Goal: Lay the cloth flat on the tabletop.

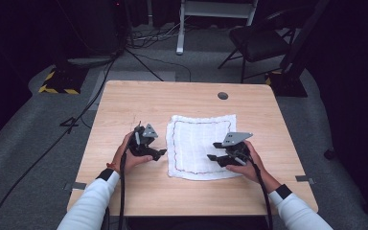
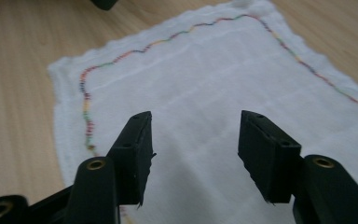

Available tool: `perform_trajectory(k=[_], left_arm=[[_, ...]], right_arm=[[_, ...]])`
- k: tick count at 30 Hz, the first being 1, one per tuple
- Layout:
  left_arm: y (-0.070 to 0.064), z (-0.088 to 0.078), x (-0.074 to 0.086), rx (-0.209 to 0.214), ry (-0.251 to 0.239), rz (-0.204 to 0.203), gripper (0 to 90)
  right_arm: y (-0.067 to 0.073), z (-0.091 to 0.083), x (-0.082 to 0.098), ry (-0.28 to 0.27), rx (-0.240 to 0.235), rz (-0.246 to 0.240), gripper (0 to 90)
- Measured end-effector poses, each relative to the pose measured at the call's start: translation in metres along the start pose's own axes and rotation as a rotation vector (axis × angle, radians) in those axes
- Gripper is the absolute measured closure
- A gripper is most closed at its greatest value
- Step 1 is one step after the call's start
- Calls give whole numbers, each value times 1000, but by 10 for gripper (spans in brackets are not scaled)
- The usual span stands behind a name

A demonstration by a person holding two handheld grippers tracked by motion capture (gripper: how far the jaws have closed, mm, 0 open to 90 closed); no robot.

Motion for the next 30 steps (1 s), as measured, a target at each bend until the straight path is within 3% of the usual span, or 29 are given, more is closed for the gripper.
perform_trajectory(k=[9, 12, 15, 16, 18, 25, 30], left_arm=[[19, 6, 1, -32, -20, -53, 212], [23, 8, -5, -37, -44, -77, 211], [23, 12, -9, -85, -62, -32, 215], [23, 16, -12, -86, -56, -31, 217], [27, 21, -18, -48, -35, -75, 201], [40, 37, -46, -35, -74, -134, 201], [41, 57, -67, -66, -81, -162, 211]], right_arm=[[64, 49, -31, -9, -166, -119, 516], [82, 64, -44, -17, -194, -173, 522], [93, 76, -52, -12, -218, -202, 529], [94, 79, -53, -9, -220, -206, 532], [95, 86, -55, 13, -198, -224, 564], [84, 99, -61, 11, -160, -174, 664], [81, 100, -62, 32, -122, -165, 823]])
Point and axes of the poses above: each handheld gripper's, and its own axes: z roughly forward along the jaws, x roughly out of its underside, y roughly to its left, the point moved 5 cm from there along z, roughly forward along the jaws, and after that the axes turned 14 degrees about -z, right-handed, at the moved point
